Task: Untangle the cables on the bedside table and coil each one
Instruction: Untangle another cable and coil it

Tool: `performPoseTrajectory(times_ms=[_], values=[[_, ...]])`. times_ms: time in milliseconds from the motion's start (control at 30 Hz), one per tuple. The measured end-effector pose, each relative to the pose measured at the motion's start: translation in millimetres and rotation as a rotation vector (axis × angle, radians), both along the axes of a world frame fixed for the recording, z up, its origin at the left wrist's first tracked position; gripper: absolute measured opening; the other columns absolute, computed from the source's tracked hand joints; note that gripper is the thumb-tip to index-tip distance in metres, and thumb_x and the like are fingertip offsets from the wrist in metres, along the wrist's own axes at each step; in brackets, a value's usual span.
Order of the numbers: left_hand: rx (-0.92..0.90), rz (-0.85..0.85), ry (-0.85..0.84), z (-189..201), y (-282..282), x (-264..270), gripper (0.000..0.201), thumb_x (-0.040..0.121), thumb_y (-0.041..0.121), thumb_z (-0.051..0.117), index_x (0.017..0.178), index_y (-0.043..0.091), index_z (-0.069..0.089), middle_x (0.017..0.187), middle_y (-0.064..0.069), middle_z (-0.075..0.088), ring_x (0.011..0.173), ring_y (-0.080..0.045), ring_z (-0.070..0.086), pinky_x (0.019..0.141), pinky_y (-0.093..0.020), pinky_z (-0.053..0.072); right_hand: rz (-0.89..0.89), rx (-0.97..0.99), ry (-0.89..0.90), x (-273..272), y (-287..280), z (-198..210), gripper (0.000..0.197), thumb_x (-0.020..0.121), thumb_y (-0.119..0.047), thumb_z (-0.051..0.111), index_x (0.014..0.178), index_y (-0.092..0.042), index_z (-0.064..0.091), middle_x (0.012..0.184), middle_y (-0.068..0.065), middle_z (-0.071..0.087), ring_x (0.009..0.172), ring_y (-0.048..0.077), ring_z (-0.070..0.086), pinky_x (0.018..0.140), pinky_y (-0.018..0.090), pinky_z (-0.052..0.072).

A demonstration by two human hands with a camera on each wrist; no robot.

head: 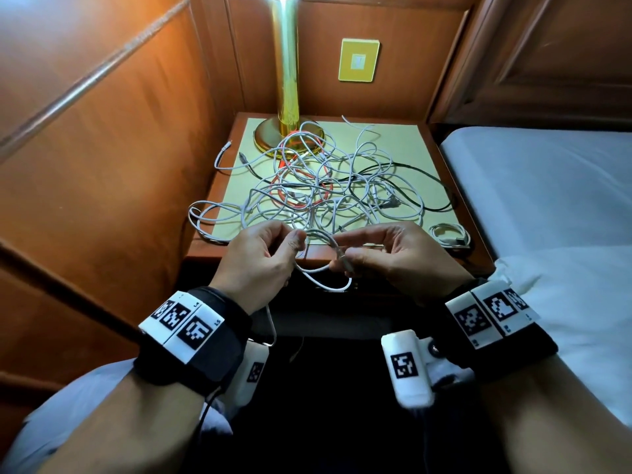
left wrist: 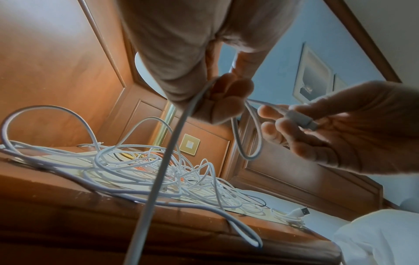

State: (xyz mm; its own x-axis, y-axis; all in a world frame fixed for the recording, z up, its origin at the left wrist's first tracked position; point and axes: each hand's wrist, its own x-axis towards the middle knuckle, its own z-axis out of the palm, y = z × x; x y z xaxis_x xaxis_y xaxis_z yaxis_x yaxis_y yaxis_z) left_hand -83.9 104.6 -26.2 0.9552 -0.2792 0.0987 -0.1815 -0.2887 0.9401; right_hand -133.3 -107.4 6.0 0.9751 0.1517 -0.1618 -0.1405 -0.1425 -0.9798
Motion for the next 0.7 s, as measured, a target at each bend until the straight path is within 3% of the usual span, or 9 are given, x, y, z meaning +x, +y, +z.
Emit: performPoseTrajectory(times_ms=[133,267,333,433,567,633,700], values=[[-0.103,-0.028,0.073,3.7,-4.1,-3.1,0.026,0.099,0.024,0.059,0.078,0.010,0.062,0.054,-0.004,0.053,0.048,-0.020,0.050,0.051,-0.030,0.045,-0.018,-0.038,-0.027,-1.4,3.8,2.7,0.020,0.086,-0.012,0.075,0.105,-0.011,0.073,0.085,0.015,0.077,0.075,0.023,0.073,0.073,0.032,0.060],[-0.139,-0.026,0.084,3.2,-4.9,-2.6,0.031,0.098,0.034,0.060,0.074,0.016,0.064,0.057,-0.006,0.055,0.051,-0.021,0.052,0.054,-0.032,0.046,-0.025,-0.084,-0.083,0.4,4.1,2.1,0.017,0.085,-0.013,0.076,0.101,-0.011,0.071,0.081,0.016,0.076,0.075,0.026,0.072,0.072,0.038,0.060],[-0.172,-0.018,0.105,3.6,-5.7,-2.2,0.032,0.093,0.039,0.062,0.072,0.016,0.065,0.061,-0.008,0.058,0.054,-0.022,0.055,0.058,-0.034,0.048,-0.009,-0.101,-0.094,0.5,5.1,2.2,0.015,0.084,-0.014,0.077,0.097,-0.013,0.072,0.082,0.015,0.076,0.073,0.023,0.071,0.066,0.033,0.058],[-0.246,-0.032,0.158,4.1,-8.2,-4.1,0.030,0.096,0.030,0.063,0.075,0.008,0.065,0.062,-0.010,0.062,0.057,-0.023,0.059,0.065,-0.034,0.052,-0.022,-0.160,-0.148,1.5,6.2,1.2,0.012,0.082,-0.013,0.081,0.089,-0.012,0.071,0.083,0.012,0.076,0.070,0.024,0.071,0.061,0.026,0.053],[-0.370,-0.058,0.261,6.3,-12.4,-9.0,0.027,0.097,0.022,0.059,0.078,0.004,0.061,0.064,-0.010,0.059,0.054,-0.020,0.057,0.050,-0.031,0.053,-0.075,-0.218,-0.244,4.5,9.9,-7.6,0.020,0.080,-0.011,0.080,0.084,-0.016,0.061,0.082,0.016,0.071,0.077,0.038,0.069,0.070,0.047,0.054],[-0.387,-0.078,0.270,8.3,-13.0,-10.3,0.025,0.096,0.021,0.060,0.078,0.004,0.061,0.069,-0.009,0.059,0.055,-0.019,0.058,0.045,-0.029,0.052,-0.131,-0.294,-0.253,7.3,9.7,-12.3,0.022,0.081,-0.013,0.078,0.086,-0.021,0.058,0.074,0.009,0.065,0.066,0.026,0.064,0.065,0.044,0.051],[-0.383,-0.105,0.262,9.8,-12.7,-11.6,0.026,0.090,0.028,0.063,0.080,0.005,0.063,0.066,-0.009,0.061,0.054,-0.020,0.059,0.048,-0.030,0.053,-0.138,-0.386,-0.249,8.8,9.5,-14.5,0.016,0.084,-0.017,0.075,0.092,-0.022,0.062,0.069,0.009,0.062,0.058,0.017,0.057,0.060,0.037,0.048]])
